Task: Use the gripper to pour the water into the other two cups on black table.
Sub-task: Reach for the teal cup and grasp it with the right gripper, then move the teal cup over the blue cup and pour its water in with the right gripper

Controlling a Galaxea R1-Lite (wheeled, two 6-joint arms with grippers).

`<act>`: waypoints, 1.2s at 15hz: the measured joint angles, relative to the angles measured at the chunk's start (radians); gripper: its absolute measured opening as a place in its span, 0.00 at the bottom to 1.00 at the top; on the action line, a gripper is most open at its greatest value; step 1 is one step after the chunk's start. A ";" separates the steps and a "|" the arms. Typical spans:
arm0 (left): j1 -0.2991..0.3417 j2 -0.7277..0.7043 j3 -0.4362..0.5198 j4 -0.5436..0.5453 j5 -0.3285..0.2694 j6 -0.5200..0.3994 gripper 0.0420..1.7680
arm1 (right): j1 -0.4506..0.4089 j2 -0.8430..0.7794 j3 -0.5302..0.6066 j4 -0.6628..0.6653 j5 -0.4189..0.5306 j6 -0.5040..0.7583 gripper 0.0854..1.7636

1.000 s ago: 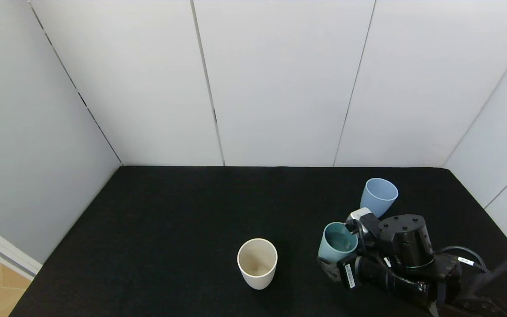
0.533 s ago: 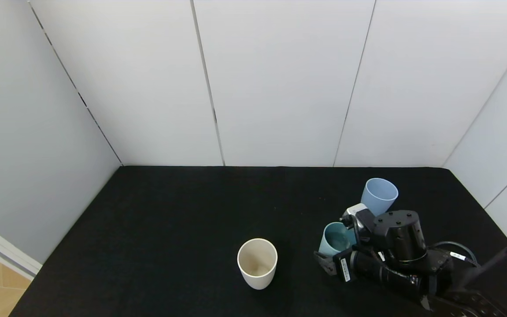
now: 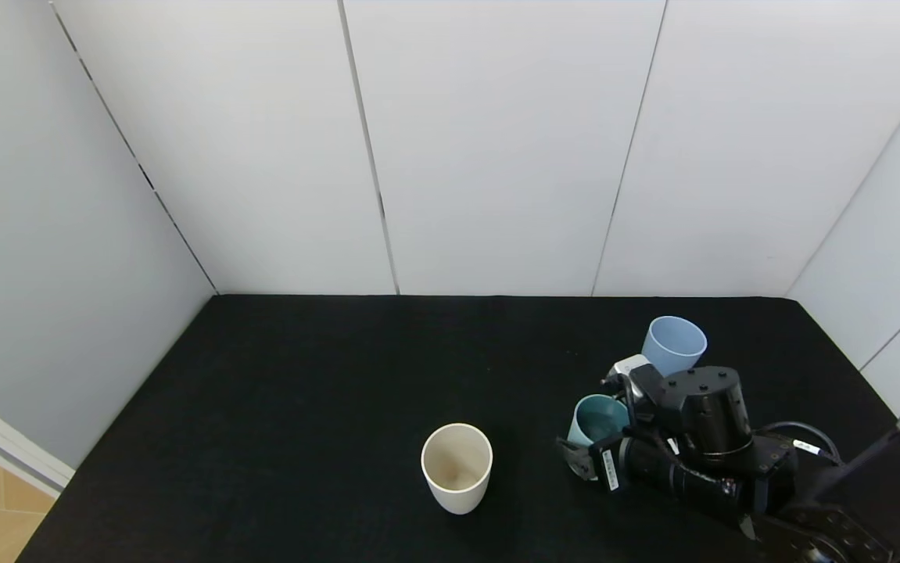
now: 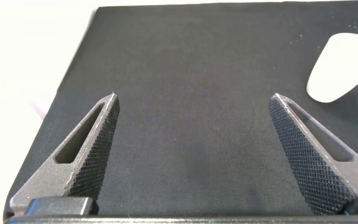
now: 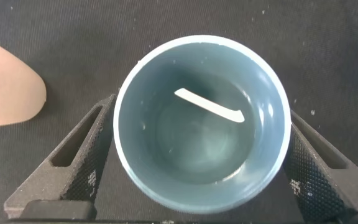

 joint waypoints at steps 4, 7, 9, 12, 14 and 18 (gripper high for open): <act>0.000 0.000 0.000 0.000 0.000 0.000 0.97 | -0.002 0.009 -0.011 0.000 -0.001 -0.003 0.97; 0.000 0.000 0.000 0.000 0.000 0.000 0.97 | -0.009 0.014 -0.017 0.000 -0.001 -0.004 0.97; 0.000 0.000 0.000 0.000 0.000 0.000 0.97 | -0.014 0.016 -0.020 0.000 -0.001 -0.005 0.84; 0.000 0.000 0.000 0.000 0.000 0.000 0.97 | -0.014 0.017 -0.023 -0.001 -0.001 -0.004 0.69; 0.000 0.000 0.000 0.000 0.000 0.000 0.97 | -0.014 0.017 -0.024 -0.001 -0.002 -0.003 0.69; 0.000 0.000 0.000 0.000 0.000 0.000 0.97 | -0.015 0.011 -0.024 0.004 -0.002 -0.003 0.69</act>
